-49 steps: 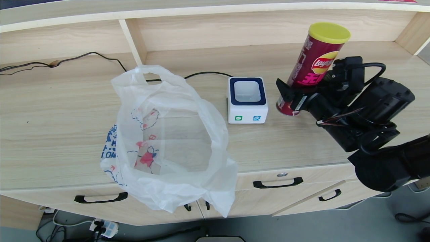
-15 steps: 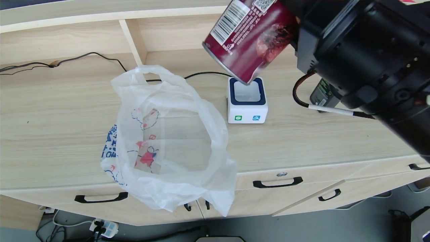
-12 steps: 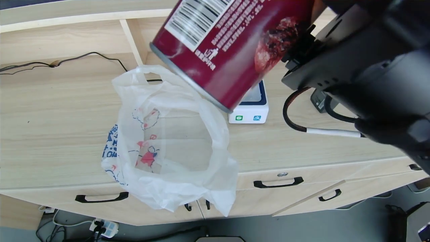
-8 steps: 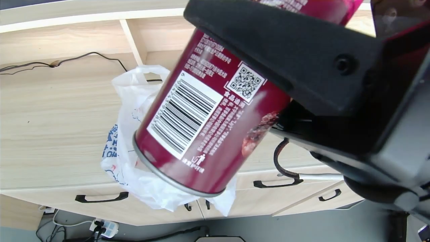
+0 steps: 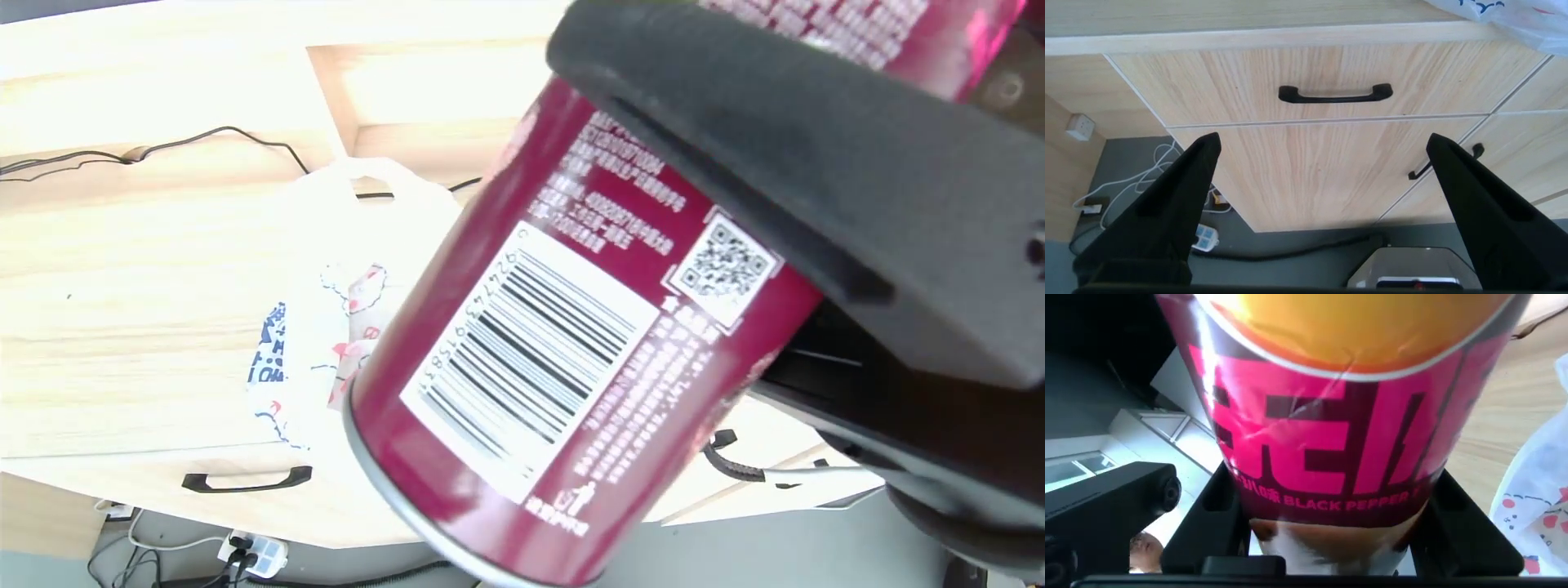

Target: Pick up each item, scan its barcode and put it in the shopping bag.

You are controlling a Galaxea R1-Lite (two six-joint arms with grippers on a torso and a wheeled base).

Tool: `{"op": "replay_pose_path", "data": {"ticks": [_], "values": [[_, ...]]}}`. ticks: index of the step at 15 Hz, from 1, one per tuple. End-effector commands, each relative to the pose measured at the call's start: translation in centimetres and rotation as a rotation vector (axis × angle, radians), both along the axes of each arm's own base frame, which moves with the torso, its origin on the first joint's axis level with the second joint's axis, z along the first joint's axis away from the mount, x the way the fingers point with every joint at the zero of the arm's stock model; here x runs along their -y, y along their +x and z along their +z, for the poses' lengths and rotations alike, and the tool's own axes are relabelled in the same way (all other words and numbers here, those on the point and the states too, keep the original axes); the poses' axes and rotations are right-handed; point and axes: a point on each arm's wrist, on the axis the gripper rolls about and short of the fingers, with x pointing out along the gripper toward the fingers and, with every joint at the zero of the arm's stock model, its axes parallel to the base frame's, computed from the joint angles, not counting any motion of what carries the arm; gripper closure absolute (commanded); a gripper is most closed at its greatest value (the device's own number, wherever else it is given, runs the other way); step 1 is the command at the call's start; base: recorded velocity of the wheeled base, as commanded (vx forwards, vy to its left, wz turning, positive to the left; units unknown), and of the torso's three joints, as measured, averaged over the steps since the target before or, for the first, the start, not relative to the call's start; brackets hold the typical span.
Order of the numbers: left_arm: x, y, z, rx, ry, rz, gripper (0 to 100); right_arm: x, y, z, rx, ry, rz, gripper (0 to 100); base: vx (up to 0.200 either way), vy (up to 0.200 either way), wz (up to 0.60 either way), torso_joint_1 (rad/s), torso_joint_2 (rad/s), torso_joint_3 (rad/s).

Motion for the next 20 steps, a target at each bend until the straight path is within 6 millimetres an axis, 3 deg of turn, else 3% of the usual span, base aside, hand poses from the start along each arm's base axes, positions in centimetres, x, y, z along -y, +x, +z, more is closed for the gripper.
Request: {"op": "replay_pose_path", "data": {"ticks": [1, 8, 12, 14, 15, 20], "values": [[0.0, 0.0, 0.0, -0.001, -0.001, 0.001, 0, 0.6, -0.3, 0.2, -0.004, 0.013, 0.007, 100, 0.000, 0.000, 0.00, 0.000, 0.00, 0.000], [0.0, 0.0, 0.0, -0.003, -0.030, 0.000, 0, 1.9, -1.3, 0.7, -0.041, 0.049, 0.044, 100, 0.000, 0.000, 0.00, 0.000, 0.00, 0.000], [0.0, 0.0, 0.0, -0.001, -0.040, 0.000, 0, 1.8, 1.4, -0.7, 0.004, -0.149, -0.458, 100, 0.000, 0.000, 0.00, 0.000, 0.00, 0.000], [0.0, 0.0, 0.0, -0.001, -0.040, 0.000, 0, 3.1, 4.6, -2.4, 0.218, -0.358, -0.674, 100, 0.000, 0.000, 0.00, 0.000, 0.00, 0.000], [0.0, 0.0, 0.0, -0.001, -0.040, 0.000, 0, 2.9, 6.0, -2.0, 0.316, -0.427, -0.749, 100, 0.000, 0.000, 0.00, 0.000, 0.00, 0.000], [0.0, 0.0, 0.0, 0.000, -0.038, 0.000, 0, -1.5, 10.6, -0.2, 0.545, -0.541, -1.016, 100, 0.000, 0.000, 0.00, 0.000, 0.00, 0.000]]}}
